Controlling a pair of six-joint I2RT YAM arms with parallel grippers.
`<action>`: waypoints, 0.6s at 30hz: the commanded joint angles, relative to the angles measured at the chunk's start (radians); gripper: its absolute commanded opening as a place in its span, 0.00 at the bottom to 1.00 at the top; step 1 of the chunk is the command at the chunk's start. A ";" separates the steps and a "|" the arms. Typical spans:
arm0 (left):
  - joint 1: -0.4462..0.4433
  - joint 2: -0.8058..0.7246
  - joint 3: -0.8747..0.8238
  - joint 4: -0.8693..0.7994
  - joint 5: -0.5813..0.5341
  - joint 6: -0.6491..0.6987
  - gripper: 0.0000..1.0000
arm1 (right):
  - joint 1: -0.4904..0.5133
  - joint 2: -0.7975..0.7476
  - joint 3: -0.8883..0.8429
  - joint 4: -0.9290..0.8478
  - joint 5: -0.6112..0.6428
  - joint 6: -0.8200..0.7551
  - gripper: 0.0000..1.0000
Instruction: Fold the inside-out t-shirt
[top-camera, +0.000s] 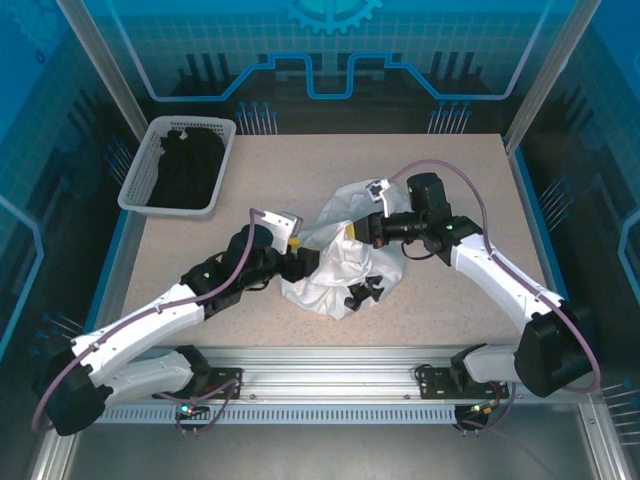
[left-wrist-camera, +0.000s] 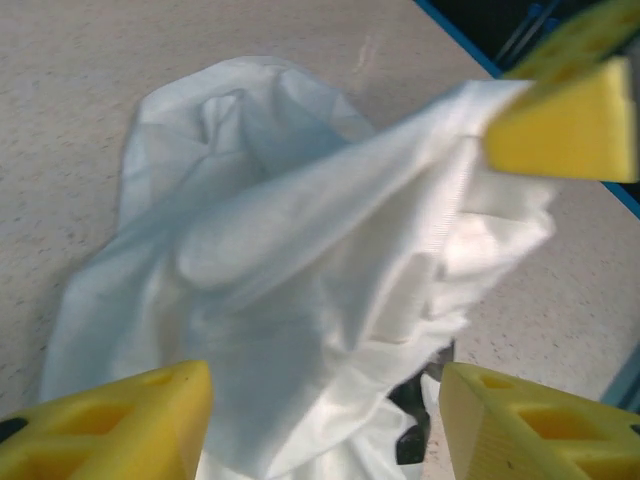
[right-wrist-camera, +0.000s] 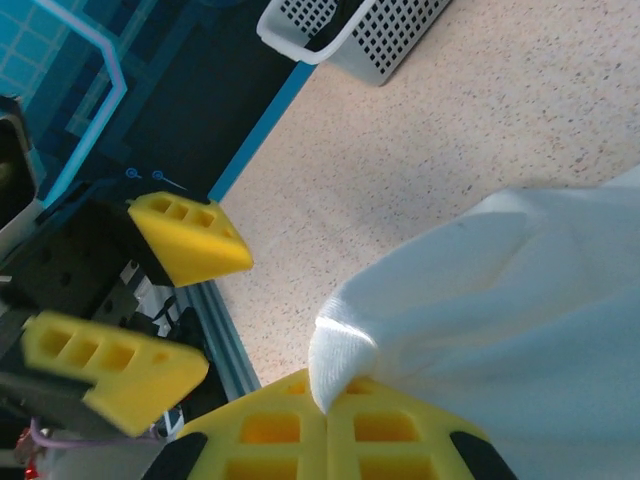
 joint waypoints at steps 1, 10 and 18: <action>-0.034 0.082 0.066 0.055 0.073 0.102 0.64 | -0.007 0.009 0.043 -0.029 -0.083 0.026 0.00; -0.014 0.351 0.213 0.122 0.258 0.097 0.06 | -0.076 0.008 0.053 -0.100 -0.162 0.016 0.00; 0.137 0.265 0.084 0.430 0.739 -0.223 0.00 | -0.066 -0.057 0.061 -0.263 0.363 -0.073 0.33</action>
